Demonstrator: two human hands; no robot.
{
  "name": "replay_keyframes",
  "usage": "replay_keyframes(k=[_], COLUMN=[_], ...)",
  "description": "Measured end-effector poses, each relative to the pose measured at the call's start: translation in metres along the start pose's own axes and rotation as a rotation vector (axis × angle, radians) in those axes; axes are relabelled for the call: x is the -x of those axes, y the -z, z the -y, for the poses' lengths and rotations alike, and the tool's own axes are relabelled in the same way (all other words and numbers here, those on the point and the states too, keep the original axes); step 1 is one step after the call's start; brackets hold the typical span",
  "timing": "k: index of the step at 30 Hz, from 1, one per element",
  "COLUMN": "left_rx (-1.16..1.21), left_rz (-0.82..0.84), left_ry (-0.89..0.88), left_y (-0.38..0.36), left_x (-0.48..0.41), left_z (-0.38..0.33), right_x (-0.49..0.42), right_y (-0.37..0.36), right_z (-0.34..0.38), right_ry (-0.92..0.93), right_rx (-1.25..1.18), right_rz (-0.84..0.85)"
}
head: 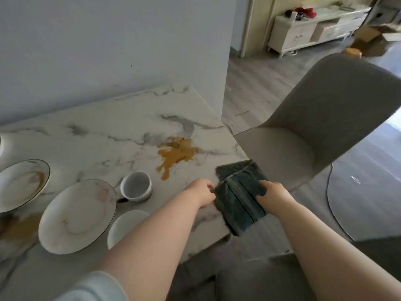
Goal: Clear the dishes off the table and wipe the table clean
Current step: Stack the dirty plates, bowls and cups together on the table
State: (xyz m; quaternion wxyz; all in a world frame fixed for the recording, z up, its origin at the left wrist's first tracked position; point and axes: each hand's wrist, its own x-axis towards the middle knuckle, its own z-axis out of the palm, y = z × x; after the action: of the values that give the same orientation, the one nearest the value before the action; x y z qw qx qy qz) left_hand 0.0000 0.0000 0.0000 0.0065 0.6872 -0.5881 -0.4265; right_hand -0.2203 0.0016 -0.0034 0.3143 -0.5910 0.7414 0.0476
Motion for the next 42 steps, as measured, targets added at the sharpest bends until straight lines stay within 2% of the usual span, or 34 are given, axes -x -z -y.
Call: replay_keyframes(k=[4, 9, 16, 22, 25, 29, 31, 34, 38, 40, 42], left_rx=[0.033, 0.073, 0.104, 0.173, 0.235, 0.333, 0.47, 0.647, 0.691, 0.708, 0.672], left_rz=[-0.029, -0.191, -0.232, -0.195, -0.116, 0.009, 0.049, -0.048, -0.232, -0.308, -0.365], left_ry=[0.009, 0.024, 0.029, 0.007, -0.027, -0.147, -0.216, -0.261, -0.226, -0.18, -0.124], left_y=[-0.011, -0.002, 0.034, 0.057, 0.067, 0.088, 0.101, 0.132, 0.187, 0.205, 0.215], left_x=[-0.01, -0.015, -0.008, 0.006, 0.014, 0.029, 0.042, 0.068, 0.118, 0.149, 0.174], left_z=[-0.001, 0.006, 0.037, 0.071, 0.078, 0.079, 0.079, 0.081, 0.107, 0.137, 0.165], right_x=[-0.006, -0.009, -0.02, -0.007, 0.006, 0.029, 0.045, 0.07, 0.094, 0.108, 0.119], right_y=[-0.015, -0.026, -0.03, -0.034, -0.028, -0.002, 0.012, 0.03, 0.033, 0.018, 0.0], right_z=[-0.002, 0.013, 0.029, 0.061, 0.09, 0.145, 0.176, 0.218, 0.271, 0.3, 0.324], right_ry=[-0.085, -0.08, -0.17, -0.058, 0.013, 0.199, 0.278, 0.365, 0.439, 0.494, 0.555], right_rx=[-0.004, 0.111, 0.059, 0.08, -0.079, -0.249, -0.379, -0.612, -0.821, -0.783, -0.604], right_rz=[0.032, -0.088, -0.12, -0.037, -0.022, 0.017, 0.032, 0.119, 0.319, 0.356, 0.3])
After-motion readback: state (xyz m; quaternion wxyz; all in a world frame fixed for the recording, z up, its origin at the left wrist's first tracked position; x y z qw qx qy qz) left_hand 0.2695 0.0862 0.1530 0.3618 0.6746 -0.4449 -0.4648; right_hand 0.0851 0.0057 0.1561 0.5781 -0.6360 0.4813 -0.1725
